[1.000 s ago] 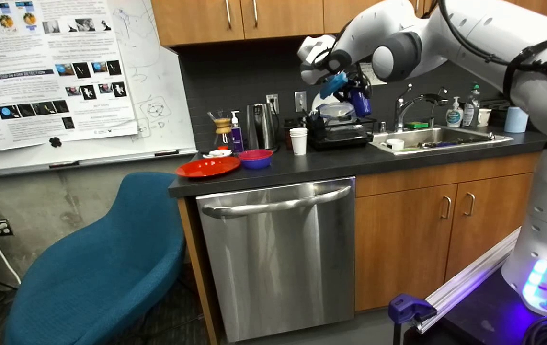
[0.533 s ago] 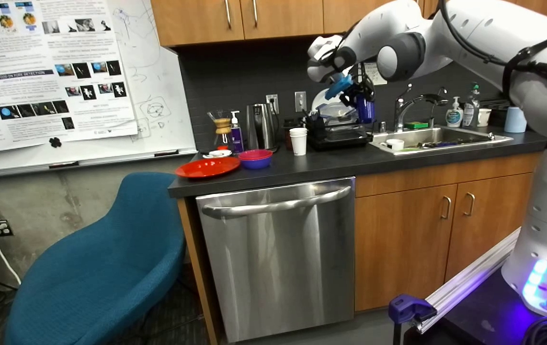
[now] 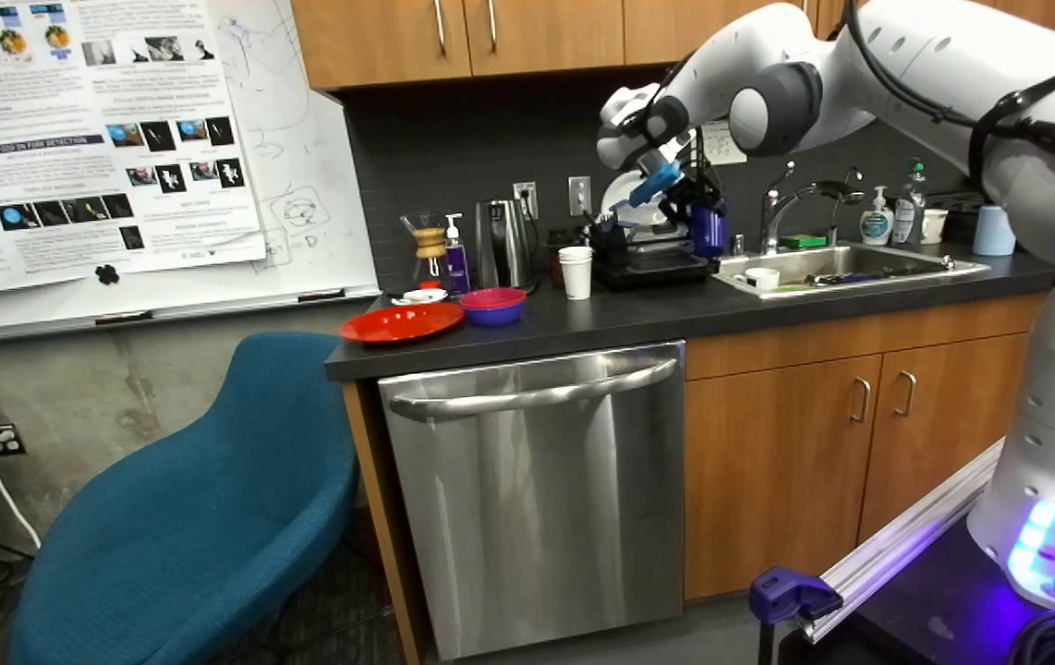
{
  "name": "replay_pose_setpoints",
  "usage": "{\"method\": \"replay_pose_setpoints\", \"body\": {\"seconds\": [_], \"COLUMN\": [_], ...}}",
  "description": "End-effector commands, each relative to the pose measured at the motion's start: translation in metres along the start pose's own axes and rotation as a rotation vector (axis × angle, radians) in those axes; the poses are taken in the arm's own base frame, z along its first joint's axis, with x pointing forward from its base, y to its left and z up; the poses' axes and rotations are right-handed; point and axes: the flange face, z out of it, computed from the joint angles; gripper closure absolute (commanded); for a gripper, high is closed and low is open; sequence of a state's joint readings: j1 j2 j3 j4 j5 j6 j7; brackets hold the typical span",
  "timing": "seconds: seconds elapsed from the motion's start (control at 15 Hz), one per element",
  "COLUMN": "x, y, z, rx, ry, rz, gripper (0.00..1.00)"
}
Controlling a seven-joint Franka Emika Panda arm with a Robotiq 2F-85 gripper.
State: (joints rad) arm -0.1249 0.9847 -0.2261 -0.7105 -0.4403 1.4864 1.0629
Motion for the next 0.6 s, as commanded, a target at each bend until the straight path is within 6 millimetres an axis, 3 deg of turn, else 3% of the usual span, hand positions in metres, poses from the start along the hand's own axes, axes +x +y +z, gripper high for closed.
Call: {"method": "replay_pose_setpoints", "body": {"seconds": [0.0, 0.53], "x": [0.003, 0.005], "y": [0.008, 0.035], "z": [0.02, 0.075], "rx": [-0.019, -0.074], "ry": [-0.047, -0.097], "rz": [0.033, 0.1], "gripper": [0.4, 0.4]}}
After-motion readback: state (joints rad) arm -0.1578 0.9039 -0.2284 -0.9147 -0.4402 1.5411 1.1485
